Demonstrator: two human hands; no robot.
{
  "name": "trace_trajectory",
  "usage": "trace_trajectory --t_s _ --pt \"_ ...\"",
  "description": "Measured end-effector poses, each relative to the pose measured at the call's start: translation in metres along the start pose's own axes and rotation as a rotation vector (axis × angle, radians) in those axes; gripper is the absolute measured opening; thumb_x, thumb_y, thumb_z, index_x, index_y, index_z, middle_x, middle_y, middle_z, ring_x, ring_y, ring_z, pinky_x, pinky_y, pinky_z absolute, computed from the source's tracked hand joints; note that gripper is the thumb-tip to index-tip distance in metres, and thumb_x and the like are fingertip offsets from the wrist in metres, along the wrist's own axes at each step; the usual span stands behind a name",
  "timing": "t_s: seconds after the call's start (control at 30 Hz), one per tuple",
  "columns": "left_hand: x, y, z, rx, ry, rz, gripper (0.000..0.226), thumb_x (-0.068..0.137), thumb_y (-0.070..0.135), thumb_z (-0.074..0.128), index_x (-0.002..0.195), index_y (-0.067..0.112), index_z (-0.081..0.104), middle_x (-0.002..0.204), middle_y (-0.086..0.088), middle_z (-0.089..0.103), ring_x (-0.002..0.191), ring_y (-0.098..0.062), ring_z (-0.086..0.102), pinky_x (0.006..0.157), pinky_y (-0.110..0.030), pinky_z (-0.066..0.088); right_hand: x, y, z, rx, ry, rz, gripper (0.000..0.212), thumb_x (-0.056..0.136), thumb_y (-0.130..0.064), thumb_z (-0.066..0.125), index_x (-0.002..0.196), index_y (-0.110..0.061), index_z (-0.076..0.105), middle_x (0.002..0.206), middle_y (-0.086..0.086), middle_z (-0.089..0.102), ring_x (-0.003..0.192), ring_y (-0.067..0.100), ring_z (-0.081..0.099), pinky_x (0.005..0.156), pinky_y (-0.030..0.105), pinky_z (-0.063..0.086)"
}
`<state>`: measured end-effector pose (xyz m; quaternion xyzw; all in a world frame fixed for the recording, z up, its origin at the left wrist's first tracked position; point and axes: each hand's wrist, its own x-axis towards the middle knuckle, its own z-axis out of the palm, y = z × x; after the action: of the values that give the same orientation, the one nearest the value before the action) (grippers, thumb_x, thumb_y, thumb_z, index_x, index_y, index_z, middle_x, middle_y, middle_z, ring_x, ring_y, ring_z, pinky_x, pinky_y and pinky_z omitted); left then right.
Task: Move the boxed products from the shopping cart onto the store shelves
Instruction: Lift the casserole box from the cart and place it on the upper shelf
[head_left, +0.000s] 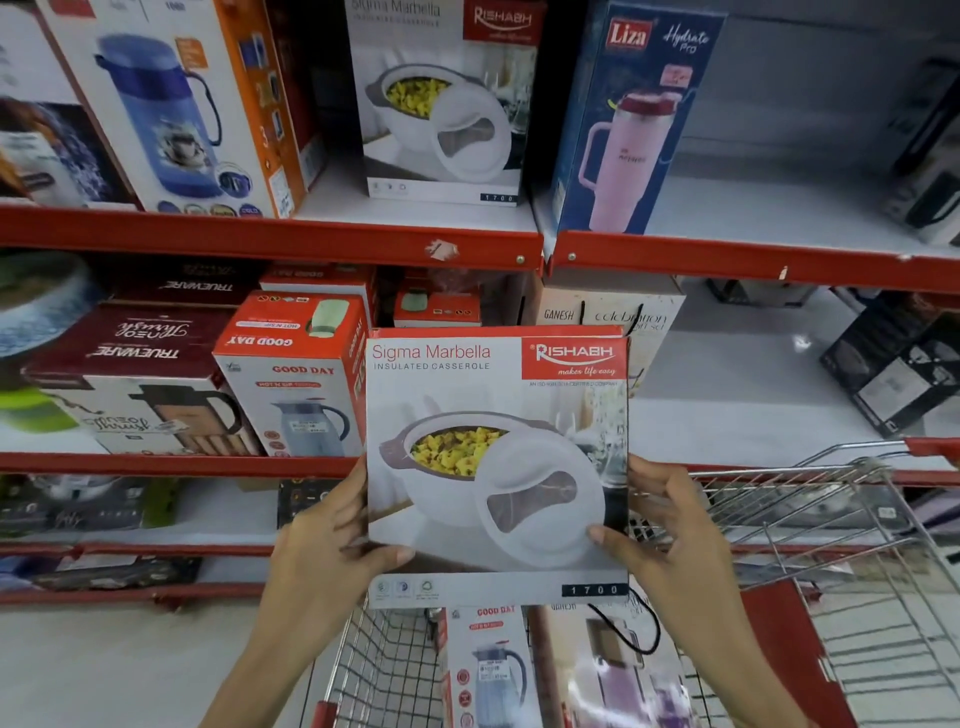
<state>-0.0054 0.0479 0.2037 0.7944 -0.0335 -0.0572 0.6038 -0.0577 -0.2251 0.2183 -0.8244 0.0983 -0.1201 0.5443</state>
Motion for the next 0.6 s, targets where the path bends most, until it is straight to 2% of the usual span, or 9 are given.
trace_trajectory --t_s 0.07,0.13,0.23,0.27,0.37,0.4,0.47,0.53,0.6 --pt "0.003 -0.001 -0.001 0.009 0.007 0.009 0.089 0.06 -0.013 0.078 0.124 0.041 0.046 0.099 0.025 0.071 0.091 0.003 0.068 0.072 -0.011 0.054 0.001 0.0 0.001 -0.009 0.006 0.0 0.06 0.069 -0.011 0.082 0.102 -0.048 0.049 0.109 -0.023 0.063 0.107 -0.003 0.058 0.086 0.026 0.056" --pt "0.006 -0.001 -0.001 0.004 0.015 0.019 0.088 0.06 -0.013 0.079 0.122 0.041 0.048 0.097 0.025 0.072 0.09 0.002 0.069 0.072 -0.012 0.055 0.003 0.0 0.001 -0.016 0.013 -0.005 0.06 0.069 -0.013 0.083 0.101 -0.05 0.049 0.109 -0.025 0.065 0.108 -0.002 0.058 0.09 0.033 0.053" --pt "0.008 0.0 -0.001 0.015 0.034 0.049 0.088 0.059 -0.013 0.078 0.117 0.047 0.048 0.093 0.026 0.073 0.088 0.004 0.069 0.073 -0.012 0.055 0.005 -0.003 0.001 -0.013 0.017 -0.025 0.059 0.07 -0.011 0.082 0.101 -0.049 0.05 0.111 -0.02 0.065 0.107 -0.002 0.059 0.077 0.014 0.053" --pt "0.01 0.001 -0.002 0.013 0.045 0.058 0.089 0.059 -0.014 0.078 0.117 0.046 0.047 0.09 0.028 0.073 0.086 0.005 0.069 0.071 -0.01 0.054 0.007 -0.004 0.001 -0.013 0.018 -0.033 0.058 0.07 -0.011 0.082 0.101 -0.048 0.05 0.111 -0.019 0.065 0.106 -0.001 0.059 0.073 0.012 0.054" --pt "0.02 0.015 -0.005 0.005 0.074 0.108 0.093 0.057 -0.013 0.08 0.125 0.04 0.043 0.081 0.036 0.069 0.084 0.009 0.067 0.069 -0.007 0.053 0.019 -0.016 0.001 -0.008 0.036 -0.071 0.055 0.072 -0.013 0.082 0.101 -0.047 0.05 0.11 -0.024 0.065 0.103 -0.002 0.06 0.074 0.027 0.059" --pt "0.026 0.023 -0.008 0.011 0.09 0.144 0.095 0.057 -0.012 0.08 0.127 0.038 0.04 0.078 0.041 0.066 0.082 0.014 0.065 0.069 -0.005 0.052 0.027 -0.022 0.001 -0.001 0.051 -0.095 0.055 0.073 -0.013 0.081 0.103 -0.046 0.049 0.113 -0.022 0.064 0.102 0.001 0.061 0.073 0.027 0.059" --pt "0.045 0.045 -0.016 0.007 0.13 0.221 0.09 0.06 -0.012 0.078 0.123 0.041 0.041 0.074 0.047 0.061 0.08 0.022 0.061 0.068 0.0 0.049 0.05 -0.04 0.003 0.033 0.098 -0.166 0.056 0.074 -0.012 0.08 0.108 -0.043 0.048 0.124 -0.015 0.059 0.099 0.005 0.062 0.069 0.017 0.058" --pt "0.069 0.07 -0.027 0.01 0.158 0.312 0.086 0.064 -0.011 0.075 0.112 0.051 0.044 0.082 0.047 0.062 0.087 0.019 0.061 0.073 -0.003 0.05 0.078 -0.065 0.007 0.068 0.144 -0.257 0.061 0.075 -0.008 0.079 0.111 -0.044 0.046 0.119 -0.032 0.057 0.1 -0.007 0.06 0.074 0.007 0.053" --pt "0.097 0.093 -0.038 0.012 0.197 0.397 0.088 0.065 -0.013 0.074 0.118 0.05 0.044 0.094 0.041 0.065 0.097 0.011 0.062 0.083 -0.015 0.054 0.109 -0.092 0.013 0.097 0.166 -0.337 0.067 0.077 -0.003 0.076 0.12 -0.043 0.043 0.108 -0.048 0.054 0.105 -0.014 0.057 0.085 0.007 0.051"
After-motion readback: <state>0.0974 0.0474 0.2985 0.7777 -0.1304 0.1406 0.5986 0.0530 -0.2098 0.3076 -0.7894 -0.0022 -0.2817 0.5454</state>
